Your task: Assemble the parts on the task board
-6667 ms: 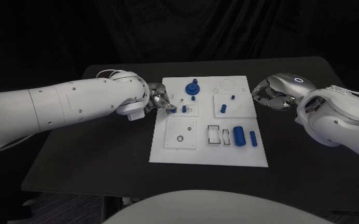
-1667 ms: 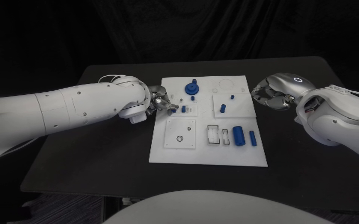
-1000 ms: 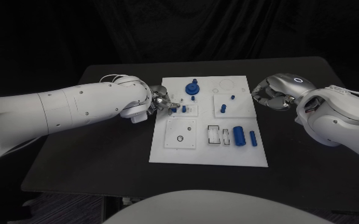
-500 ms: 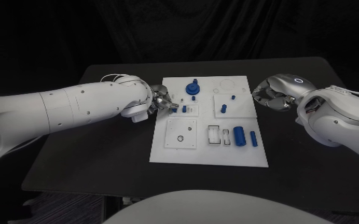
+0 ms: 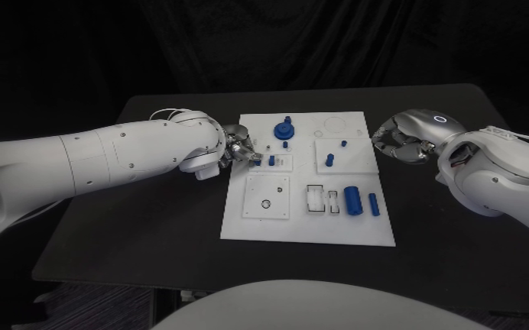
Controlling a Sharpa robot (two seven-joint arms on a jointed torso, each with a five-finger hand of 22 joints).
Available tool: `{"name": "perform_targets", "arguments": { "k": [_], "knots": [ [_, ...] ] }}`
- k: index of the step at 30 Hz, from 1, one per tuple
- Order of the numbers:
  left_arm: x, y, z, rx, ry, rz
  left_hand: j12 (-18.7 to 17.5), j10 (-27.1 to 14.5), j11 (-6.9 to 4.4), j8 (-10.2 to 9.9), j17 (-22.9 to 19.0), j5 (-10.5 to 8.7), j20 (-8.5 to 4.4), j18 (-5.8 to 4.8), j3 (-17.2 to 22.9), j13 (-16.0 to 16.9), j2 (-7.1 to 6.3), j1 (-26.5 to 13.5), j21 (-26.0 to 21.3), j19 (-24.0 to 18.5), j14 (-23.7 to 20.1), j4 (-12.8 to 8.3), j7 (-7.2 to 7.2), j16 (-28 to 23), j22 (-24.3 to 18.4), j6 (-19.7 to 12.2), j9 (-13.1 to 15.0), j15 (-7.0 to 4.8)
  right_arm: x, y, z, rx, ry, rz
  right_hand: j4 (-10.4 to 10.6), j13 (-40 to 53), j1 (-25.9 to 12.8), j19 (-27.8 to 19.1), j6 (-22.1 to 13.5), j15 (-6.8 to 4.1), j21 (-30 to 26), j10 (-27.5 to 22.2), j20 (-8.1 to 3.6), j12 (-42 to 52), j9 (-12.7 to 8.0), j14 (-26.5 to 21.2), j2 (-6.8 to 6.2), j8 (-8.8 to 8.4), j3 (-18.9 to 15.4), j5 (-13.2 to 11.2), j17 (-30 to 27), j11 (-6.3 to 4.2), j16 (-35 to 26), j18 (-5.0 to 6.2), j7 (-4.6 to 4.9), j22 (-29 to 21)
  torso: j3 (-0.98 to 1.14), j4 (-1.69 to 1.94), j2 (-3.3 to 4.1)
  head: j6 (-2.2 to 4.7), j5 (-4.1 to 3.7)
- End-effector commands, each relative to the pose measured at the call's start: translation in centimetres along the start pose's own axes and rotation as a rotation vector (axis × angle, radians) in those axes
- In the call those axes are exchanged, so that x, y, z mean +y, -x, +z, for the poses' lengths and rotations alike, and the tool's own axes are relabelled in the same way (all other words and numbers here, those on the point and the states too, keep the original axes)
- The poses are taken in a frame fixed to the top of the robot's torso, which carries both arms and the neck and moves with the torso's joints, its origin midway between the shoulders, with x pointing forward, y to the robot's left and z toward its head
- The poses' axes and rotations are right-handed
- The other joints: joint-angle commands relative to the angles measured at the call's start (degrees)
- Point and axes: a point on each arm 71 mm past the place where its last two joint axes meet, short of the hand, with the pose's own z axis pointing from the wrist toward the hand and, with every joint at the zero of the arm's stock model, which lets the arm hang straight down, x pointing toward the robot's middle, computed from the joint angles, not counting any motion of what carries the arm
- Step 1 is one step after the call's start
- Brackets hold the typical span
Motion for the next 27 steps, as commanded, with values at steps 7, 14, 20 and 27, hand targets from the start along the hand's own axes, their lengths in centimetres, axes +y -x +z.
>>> {"name": "perform_targets", "arguments": {
  "k": [7,14,20,27],
  "knots": [
    [0.34,-0.52,0.1,0.03,0.0,0.002,-0.27,-0.22,-0.23,0.51,15.09,-0.09,-0.13,1.02,1.17,5.37,-0.44,0.22,-0.14,-0.13,6.06,-0.46,-0.13,0.15,9.11,-0.21,0.19,-0.2,-0.13,0.0,0.02,0.007,-0.017,-0.006,0.0,12.69,0.22,0.26,0.4,-0.19,-0.37,3.78,-0.32,-0.39,0.05,4.29,-0.02,-0.36,0.23,0.34,8.55,-0.19,-0.33,0.3,-0.04,10.48,0.03,0.01,-0.02,-0.01,-0.03],
    [0.47,-0.55,0.07,0.036,0.007,0.003,-0.14,-0.04,-0.27,0.91,15.09,0.08,-0.16,0.98,2.21,5.42,-0.78,0.08,0.06,-0.01,6.06,-0.83,-0.19,0.15,9.16,0.04,0.38,-0.23,-0.14,-0.01,0.03,0.009,-0.018,-0.007,0.0,12.69,0.22,0.26,0.4,-0.19,-0.37,3.78,-0.32,-0.39,0.05,4.29,-0.02,-0.36,0.23,0.34,8.55,-0.19,-0.33,0.3,-0.04,10.48,0.0,-0.04,-0.05,-0.01,0.01],
    [0.61,-0.63,0.01,0.045,0.016,0.006,-0.13,-0.01,-0.29,1.01,15.09,0.22,-0.17,0.99,2.52,5.42,-0.91,-0.01,0.06,-0.01,6.06,-0.93,-0.2,0.15,9.16,0.09,0.42,-0.25,-0.16,-0.03,0.03,0.01,-0.019,-0.007,-0.01,12.69,0.15,0.25,0.4,-0.19,-0.4,3.79,-0.32,-0.39,0.06,4.27,-0.04,-0.39,0.26,0.35,8.45,-0.19,-0.43,0.31,-0.04,10.47,0.0,-0.03,-0.03,-0.01,0.07],
    [0.74,-0.77,-0.08,0.058,0.026,0.011,-0.15,-0.02,-0.28,1.03,15.09,0.2,-0.17,0.99,2.57,5.4,-0.95,-0.06,0.05,-0.01,6.06,-0.93,-0.2,0.15,9.16,0.11,0.43,-0.25,-0.17,-0.04,0.04,0.012,-0.019,-0.008,-0.01,12.69,0.15,0.25,0.4,-0.19,-0.4,3.79,-0.32,-0.39,0.06,4.27,-0.04,-0.39,0.26,0.35,8.45,-0.19,-0.43,0.31,-0.04,10.47,0.01,-0.03,-0.01,-0.01,0.14]
  ]
}}
